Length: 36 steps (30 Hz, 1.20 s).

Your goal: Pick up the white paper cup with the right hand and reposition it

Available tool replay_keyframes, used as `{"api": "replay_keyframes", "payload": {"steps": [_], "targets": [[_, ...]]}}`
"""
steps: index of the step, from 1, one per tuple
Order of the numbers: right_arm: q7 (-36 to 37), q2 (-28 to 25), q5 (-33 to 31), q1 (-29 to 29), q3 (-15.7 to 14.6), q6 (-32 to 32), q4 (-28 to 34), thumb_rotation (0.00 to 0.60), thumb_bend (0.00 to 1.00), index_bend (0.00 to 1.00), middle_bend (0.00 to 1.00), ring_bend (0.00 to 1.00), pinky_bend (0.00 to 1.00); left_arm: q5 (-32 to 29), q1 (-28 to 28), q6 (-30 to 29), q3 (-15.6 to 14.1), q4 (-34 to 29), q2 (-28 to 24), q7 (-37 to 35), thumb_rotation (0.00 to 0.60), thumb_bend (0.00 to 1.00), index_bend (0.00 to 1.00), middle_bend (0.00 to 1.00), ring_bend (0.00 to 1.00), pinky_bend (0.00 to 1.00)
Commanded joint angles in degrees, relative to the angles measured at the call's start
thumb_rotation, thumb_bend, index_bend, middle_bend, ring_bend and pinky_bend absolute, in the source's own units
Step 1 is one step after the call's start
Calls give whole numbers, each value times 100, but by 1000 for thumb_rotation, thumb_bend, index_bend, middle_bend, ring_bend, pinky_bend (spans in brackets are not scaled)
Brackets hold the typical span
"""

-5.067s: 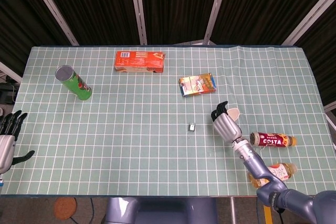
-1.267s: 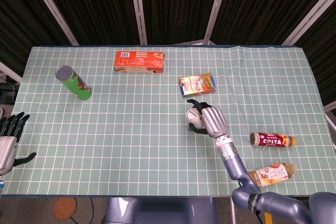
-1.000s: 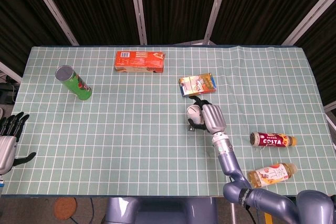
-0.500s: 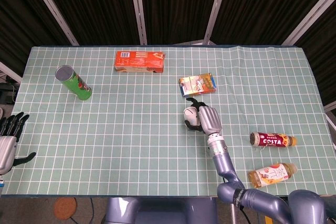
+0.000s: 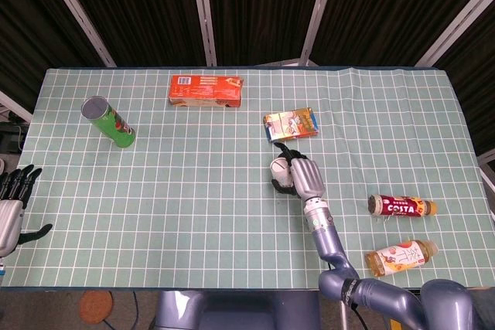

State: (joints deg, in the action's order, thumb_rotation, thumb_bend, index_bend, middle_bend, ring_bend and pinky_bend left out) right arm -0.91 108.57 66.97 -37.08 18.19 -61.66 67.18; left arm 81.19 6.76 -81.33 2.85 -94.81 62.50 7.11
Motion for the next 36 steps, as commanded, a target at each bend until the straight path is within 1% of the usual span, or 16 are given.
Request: {"api": "replay_keyframes", "payload": {"steps": [1,7,10,12,13,15,20,22,26,28,31,36], "targets": [[62,-74,75,46,-72,-5,101,600,203,99,270,179,248,8,-4,-11,-3,-8,-3,9,600,0,0,0,0,0],[102,-242,148,161,-173,-63,393,600,192,95,232,152,208,39,-11,-24,-18,-29,-12,10,600,0,0,0,0,0],[91,-342,164,230,-231,-86,581,600,183,86,171,79,138,73,-19,-42,-35,-49,-17,19,600,0,0,0,0,0],[74,-403,195,269,-265,-122,687,600,179,66,112,16,64,91,-27,-58,-41,-61,-24,14,600,0,0,0,0,0],[77,-440,233,287,-282,-154,753,600,177,61,99,5,44,100,-31,-67,-44,-67,-29,8,600,0,0,0,0,0],[84,-537,336,319,-312,-228,890,600,169,51,82,0,9,114,-37,-80,-47,-77,-38,-5,600,0,0,0,0,0],[110,-977,604,438,-386,-396,1398,600,121,36,55,0,0,152,-46,-101,-57,-92,-58,-35,600,0,0,0,0,0],[124,-1279,808,525,-474,-503,1648,600,87,26,40,0,0,174,-55,-129,-60,-92,-62,-41,600,0,0,0,0,0],[79,-2044,1275,779,-724,-799,2073,600,3,14,5,0,0,234,-75,-216,-55,-55,-27,6,600,0,0,0,0,0],[52,-2462,1501,930,-852,-976,2216,600,0,10,0,0,0,271,-75,-244,-56,-14,16,8,600,0,0,0,0,0],[-31,-2936,1750,1152,-1030,-1236,2283,600,0,0,0,0,0,318,-69,-278,-50,69,85,16,600,0,0,0,0,0],[-332,-3659,1896,1601,-1322,-1626,2489,600,0,0,0,0,0,419,-82,-390,-40,172,169,-17,600,0,0,0,0,0]]}}
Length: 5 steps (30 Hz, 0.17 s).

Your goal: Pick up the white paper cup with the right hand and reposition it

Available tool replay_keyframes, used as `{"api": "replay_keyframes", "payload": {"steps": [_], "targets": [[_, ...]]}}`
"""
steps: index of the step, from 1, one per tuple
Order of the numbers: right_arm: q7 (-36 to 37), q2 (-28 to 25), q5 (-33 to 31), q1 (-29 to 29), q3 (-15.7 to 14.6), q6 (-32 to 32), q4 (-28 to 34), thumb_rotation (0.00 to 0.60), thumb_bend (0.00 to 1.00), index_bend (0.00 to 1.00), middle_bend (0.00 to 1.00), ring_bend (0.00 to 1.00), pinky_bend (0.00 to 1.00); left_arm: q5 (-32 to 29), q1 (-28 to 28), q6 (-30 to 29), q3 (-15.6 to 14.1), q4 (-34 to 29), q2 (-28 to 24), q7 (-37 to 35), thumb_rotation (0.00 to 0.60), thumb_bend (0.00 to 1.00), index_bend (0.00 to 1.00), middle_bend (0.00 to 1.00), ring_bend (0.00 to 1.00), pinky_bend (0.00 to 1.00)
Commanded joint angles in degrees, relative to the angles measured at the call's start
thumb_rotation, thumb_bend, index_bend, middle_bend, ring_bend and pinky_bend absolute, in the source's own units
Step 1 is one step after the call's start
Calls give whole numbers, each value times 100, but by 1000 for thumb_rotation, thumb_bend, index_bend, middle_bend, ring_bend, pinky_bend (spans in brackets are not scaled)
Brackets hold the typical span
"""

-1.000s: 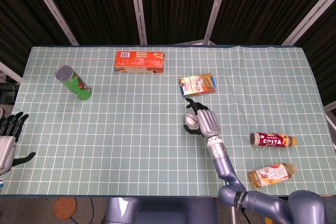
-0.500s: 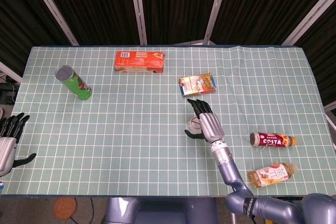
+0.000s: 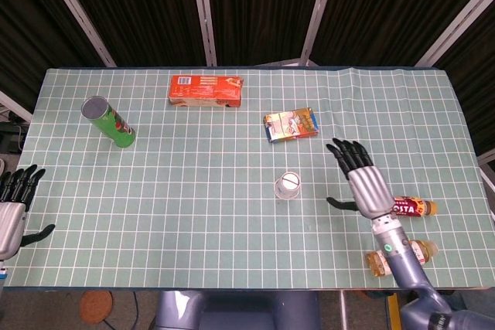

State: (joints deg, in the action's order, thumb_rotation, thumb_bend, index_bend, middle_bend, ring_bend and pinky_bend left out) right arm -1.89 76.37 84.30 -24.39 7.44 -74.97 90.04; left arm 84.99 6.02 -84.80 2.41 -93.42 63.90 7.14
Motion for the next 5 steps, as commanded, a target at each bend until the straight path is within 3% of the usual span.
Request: {"api": "replay_keyframes", "payload": {"steps": [1,5], "targets": [[-298,-540,149,413,-291,-343,252,600,0,0,0,0,0,54,-11,-56,3,41,32,-33,600,0,0,0,0,0],[-373,-801,95,722,-449,-542,332,600,0,0,0,0,0,100,-27,-89,-12,42,25,-69,600,0,0,0,0,0]]}}
